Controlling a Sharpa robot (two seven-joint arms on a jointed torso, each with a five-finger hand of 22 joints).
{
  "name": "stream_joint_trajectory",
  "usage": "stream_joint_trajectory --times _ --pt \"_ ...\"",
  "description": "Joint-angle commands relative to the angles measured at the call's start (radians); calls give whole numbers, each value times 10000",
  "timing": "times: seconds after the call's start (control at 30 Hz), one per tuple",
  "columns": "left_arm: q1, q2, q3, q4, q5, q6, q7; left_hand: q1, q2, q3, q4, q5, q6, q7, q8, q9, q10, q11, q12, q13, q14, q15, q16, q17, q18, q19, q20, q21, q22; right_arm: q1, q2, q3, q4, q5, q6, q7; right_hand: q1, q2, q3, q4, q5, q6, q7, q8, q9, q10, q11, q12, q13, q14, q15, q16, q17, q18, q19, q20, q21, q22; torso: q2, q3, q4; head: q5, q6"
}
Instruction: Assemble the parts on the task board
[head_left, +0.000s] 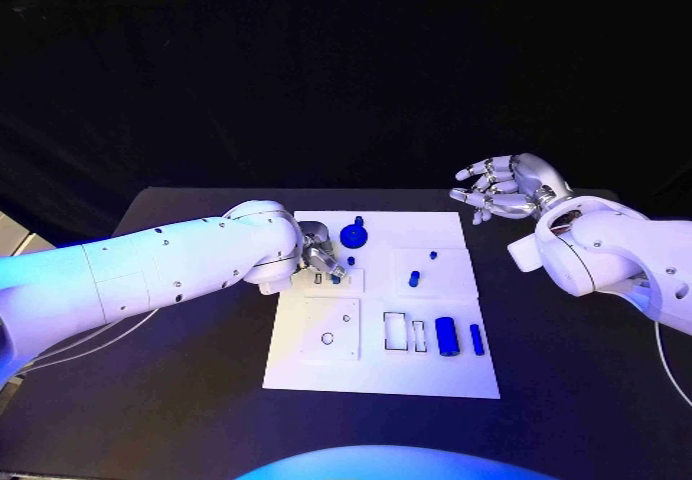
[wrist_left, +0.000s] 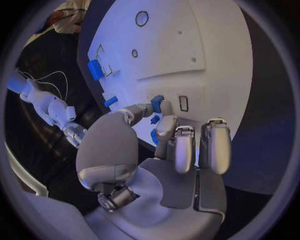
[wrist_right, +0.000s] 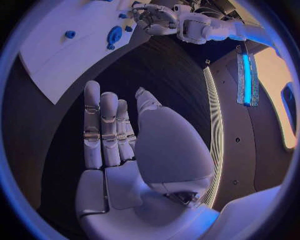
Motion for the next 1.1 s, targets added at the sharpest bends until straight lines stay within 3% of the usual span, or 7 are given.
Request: stream_joint_trajectory --times 0.03,0.37,0.5,0.63,0.8,0.9,1.1 --pt "-65 0 -43 -6 79 250 -63 -129 -17 -236 25 -48 67 -21 -66 -37 4 -61 37 17 1055 -48 36 2635 -107 19 -67 -15 563 -4 -6 2 20 -20 123 28 -113 16 42 -9 65 -78 6 38 -11 -32 -40 14 -10 27 9 -62 -16 51 87 9 -43 -14 -6 2 9 4 -12" --pt "-74 -134 -41 84 14 131 -73 -275 -74 -1533 724 -310 219 -4 -236 -108 14 -47 73 118 1055 -39 36 2635 -113 48 -66 -22 594 -5 -22 2 15 -23 115 26 -145 9 42 -6 65 -114 15 41 -21 -61 -30 8 -45 -3 17 -146 -47 47 85 13 -86 -49 -15 -9 6 7 10" --pt "-75 -215 -29 153 -12 42 -77 -334 -22 -2034 1288 -1225 258 13 -305 -124 10 -32 68 131 1055 -22 36 2635 -110 43 -50 -35 584 -8 -24 1 10 -46 127 8 -149 10 44 -7 65 -120 16 44 -23 -61 -30 9 -54 34 16 -84 27 48 94 13 -89 -54 -10 -11 6 -1 15" --pt "-74 -329 21 257 -40 -45 -82 -267 -2 -2317 1650 -1458 276 23 -343 -124 14 -21 73 151 1055 -18 36 2635 -108 42 -46 -43 582 -13 -24 0 -9 -89 142 -8 -194 2 122 -10 69 -202 4 115 -66 -132 -49 -323 -514 566 -14 687 934 47 365 -20 -28 -59 -9 -12 1 -8 35" --pt "-69 -440 96 378 -58 -101 -91 -460 48 -2588 1738 -1677 317 29 -352 -120 33 -13 82 159 1055 -6 36 2635 -110 51 -36 -41 594 -22 -19 -1 -17 -288 191 21 -280 -52 296 -12 65 -248 19 223 -141 -53 -28 -1422 -1763 557 -4 577 870 38 453 -28 5 -17 -12 -12 3 -14 43" --pt "-65 -494 152 455 -58 -134 -92 -630 218 -3060 1741 -2460 336 11 -377 -105 47 -24 89 172 1055 -11 36 2635 -107 48 -34 -51 588 -33 -9 -1 -21 -392 216 22 -313 -115 365 -9 57 -259 20 274 -182 148 -26 -1827 -2325 703 -9 871 1152 8 562 -29 254 173 -18 -12 -1 -21 58" --pt "-66 -655 304 704 496 -186 28 -742 541 -3662 1755 -3185 360 -2 -384 -72 58 -35 91 176 1055 -19 36 2635 -109 60 -40 -51 608 -63 6 -2 -68 -761 312 -47 -304 -144 520 -18 34 24 -65 478 -199 479 -108 -2238 -2952 1223 -80 2005 2207 -220 1138 -89 1946 1359 -17 -19 -3 -12 81"
